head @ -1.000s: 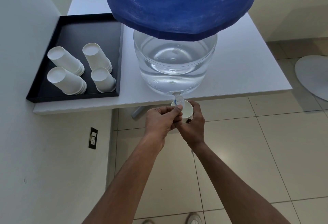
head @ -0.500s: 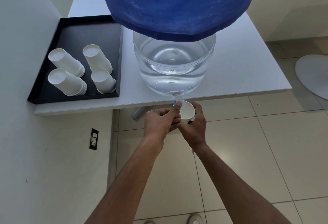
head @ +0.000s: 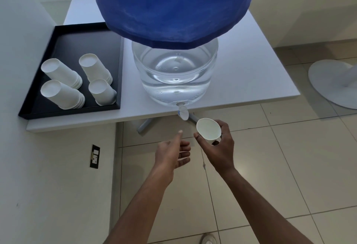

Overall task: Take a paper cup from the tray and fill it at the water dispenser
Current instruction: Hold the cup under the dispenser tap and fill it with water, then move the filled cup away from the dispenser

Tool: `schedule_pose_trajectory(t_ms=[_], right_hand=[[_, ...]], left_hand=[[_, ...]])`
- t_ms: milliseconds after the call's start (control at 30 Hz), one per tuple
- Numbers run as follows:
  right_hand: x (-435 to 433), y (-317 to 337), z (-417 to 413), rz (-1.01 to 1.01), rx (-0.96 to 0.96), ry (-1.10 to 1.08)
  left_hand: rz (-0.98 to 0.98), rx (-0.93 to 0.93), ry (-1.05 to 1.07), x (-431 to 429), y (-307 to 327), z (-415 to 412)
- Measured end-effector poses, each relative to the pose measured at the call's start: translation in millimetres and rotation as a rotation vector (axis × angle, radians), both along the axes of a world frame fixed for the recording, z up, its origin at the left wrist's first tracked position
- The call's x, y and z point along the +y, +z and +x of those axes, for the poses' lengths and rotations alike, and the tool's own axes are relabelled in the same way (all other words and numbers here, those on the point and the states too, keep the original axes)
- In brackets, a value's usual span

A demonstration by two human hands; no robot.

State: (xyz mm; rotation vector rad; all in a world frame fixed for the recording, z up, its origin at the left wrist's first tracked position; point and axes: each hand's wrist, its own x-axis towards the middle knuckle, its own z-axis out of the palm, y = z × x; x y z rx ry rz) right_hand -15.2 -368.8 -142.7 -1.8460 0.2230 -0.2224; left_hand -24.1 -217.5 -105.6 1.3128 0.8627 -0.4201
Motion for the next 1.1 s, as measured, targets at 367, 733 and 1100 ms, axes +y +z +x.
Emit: schedule_pose_trajectory(t_ms=[367,733,1100], right_hand=[[-68.9,80.2,-12.0,0.018,-0.060,0.149],[-102.3,106.4,-13.3,0.112,-0.098,0.137],[-97.9,95.9,-13.0,0.153,-0.132,-0.036]], left_hand=[[-0.479,0.028,-0.119,-74.9,40.2,14.4],[-0.522,-0.089,-0.133,-114.9,59.5,22.0],[-0.647,-0.117,0.016,-136.3,53.0,22.8]])
